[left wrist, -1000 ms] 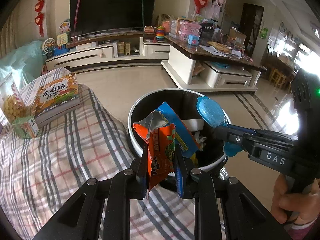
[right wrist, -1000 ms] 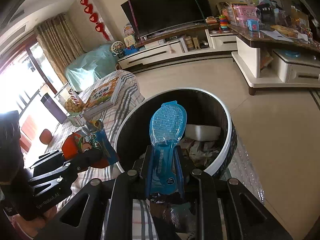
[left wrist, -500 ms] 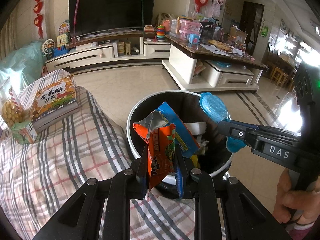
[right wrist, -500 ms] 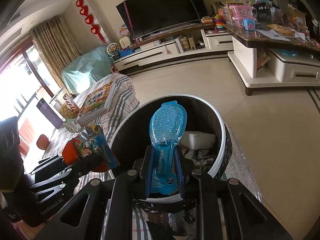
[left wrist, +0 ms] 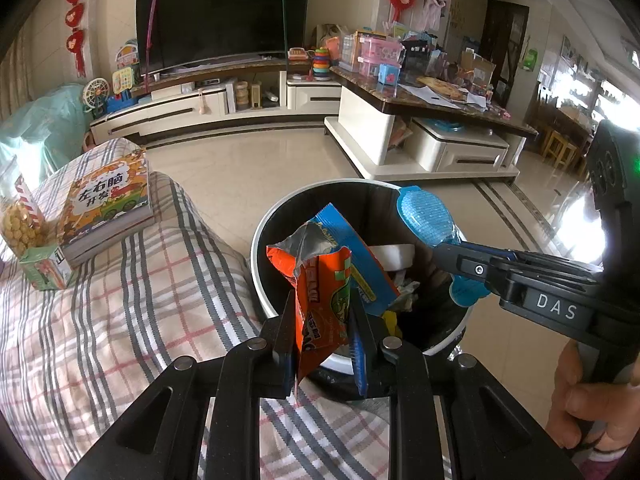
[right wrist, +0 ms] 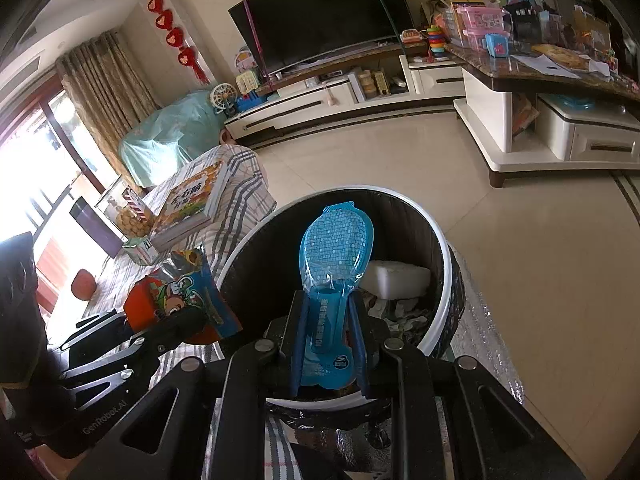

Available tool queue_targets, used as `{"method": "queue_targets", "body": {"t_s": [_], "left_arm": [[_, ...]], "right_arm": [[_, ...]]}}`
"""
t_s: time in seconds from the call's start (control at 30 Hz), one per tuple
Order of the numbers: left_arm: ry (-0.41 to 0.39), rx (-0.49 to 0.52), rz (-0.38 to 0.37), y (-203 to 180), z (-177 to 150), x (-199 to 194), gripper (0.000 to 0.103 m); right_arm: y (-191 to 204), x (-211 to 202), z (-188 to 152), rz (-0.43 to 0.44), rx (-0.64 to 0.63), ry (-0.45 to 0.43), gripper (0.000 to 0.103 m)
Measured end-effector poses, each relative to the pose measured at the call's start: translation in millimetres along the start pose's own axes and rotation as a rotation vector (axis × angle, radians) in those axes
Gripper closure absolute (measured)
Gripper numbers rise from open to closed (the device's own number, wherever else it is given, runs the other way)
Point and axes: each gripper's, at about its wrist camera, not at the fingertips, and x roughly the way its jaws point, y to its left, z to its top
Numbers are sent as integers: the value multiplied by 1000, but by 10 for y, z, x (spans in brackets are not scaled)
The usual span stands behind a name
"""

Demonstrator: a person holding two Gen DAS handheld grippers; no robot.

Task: Collect trash
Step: 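Lower the wrapper and brush into the bin and open both grippers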

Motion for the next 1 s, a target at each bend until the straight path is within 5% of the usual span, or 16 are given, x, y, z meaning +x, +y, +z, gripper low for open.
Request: {"method": "queue_targets", "body": {"t_s": [1.0], "left_arm": [[27,10,-5,-60,73,150,80]], "right_arm": [[-104,75,36,-1,22,28,81]]}}
